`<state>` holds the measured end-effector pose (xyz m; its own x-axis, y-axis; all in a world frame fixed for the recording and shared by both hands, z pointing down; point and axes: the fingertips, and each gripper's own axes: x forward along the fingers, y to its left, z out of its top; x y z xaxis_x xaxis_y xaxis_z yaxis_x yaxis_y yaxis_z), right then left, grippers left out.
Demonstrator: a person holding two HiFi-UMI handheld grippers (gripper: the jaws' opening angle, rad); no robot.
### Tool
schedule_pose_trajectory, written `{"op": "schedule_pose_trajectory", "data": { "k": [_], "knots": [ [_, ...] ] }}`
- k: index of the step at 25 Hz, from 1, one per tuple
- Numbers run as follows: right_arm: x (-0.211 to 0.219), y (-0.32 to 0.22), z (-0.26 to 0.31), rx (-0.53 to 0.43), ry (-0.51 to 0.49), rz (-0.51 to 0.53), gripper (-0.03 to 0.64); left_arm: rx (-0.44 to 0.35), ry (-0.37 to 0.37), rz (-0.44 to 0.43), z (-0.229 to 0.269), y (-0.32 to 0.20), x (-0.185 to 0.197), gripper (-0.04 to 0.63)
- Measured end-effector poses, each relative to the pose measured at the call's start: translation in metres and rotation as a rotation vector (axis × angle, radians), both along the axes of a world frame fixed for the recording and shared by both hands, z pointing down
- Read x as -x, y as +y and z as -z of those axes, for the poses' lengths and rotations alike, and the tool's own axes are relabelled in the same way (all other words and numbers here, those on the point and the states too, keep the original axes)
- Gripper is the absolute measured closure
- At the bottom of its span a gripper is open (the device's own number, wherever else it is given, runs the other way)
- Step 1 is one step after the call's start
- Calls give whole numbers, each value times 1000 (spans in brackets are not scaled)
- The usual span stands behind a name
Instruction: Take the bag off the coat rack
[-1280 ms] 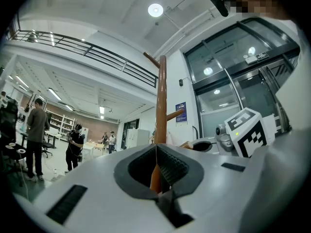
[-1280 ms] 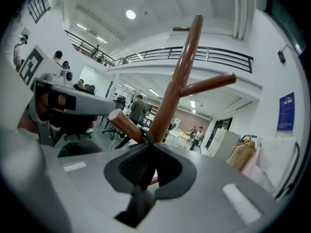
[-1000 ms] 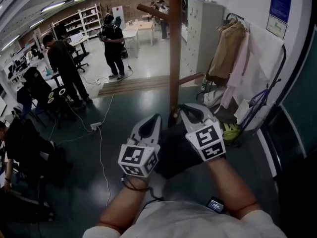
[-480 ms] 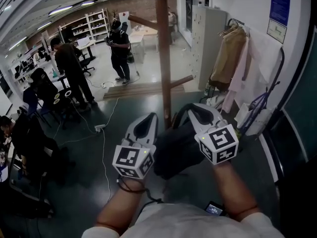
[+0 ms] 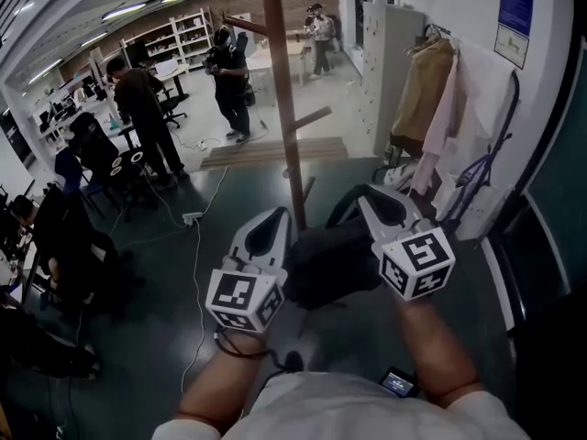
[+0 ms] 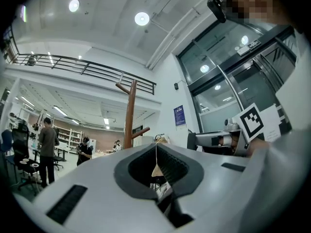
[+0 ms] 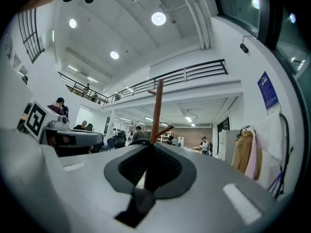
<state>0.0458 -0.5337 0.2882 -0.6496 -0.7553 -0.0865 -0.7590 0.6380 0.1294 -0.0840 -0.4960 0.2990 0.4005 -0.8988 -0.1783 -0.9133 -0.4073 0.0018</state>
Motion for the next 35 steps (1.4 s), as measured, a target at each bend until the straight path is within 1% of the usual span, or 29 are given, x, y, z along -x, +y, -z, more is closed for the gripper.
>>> {"op": "schedule_pose_trajectory", "data": {
  "k": [6, 10, 14, 23, 26, 35],
  "knots": [
    [-30, 43, -26, 25, -3, -25, 588, 32, 7, 18, -23, 47, -18, 588],
    [-52, 58, -46, 41, -9, -37, 588, 60, 12, 20, -45, 59, -36, 588],
    [-62, 69, -57, 43, -22, -43, 588, 67, 5, 17, -57, 64, -47, 588],
    [-57, 77, -76, 52, -17, -29, 588, 80, 9, 12, -80, 69, -57, 588],
    [-52, 77, -77, 68, -18, -25, 589, 86, 13, 13, -80, 70, -54, 588],
    [-35, 77, -73, 65, -24, 3, 589, 79, 14, 38, -75, 74, -38, 588]
  ]
}}
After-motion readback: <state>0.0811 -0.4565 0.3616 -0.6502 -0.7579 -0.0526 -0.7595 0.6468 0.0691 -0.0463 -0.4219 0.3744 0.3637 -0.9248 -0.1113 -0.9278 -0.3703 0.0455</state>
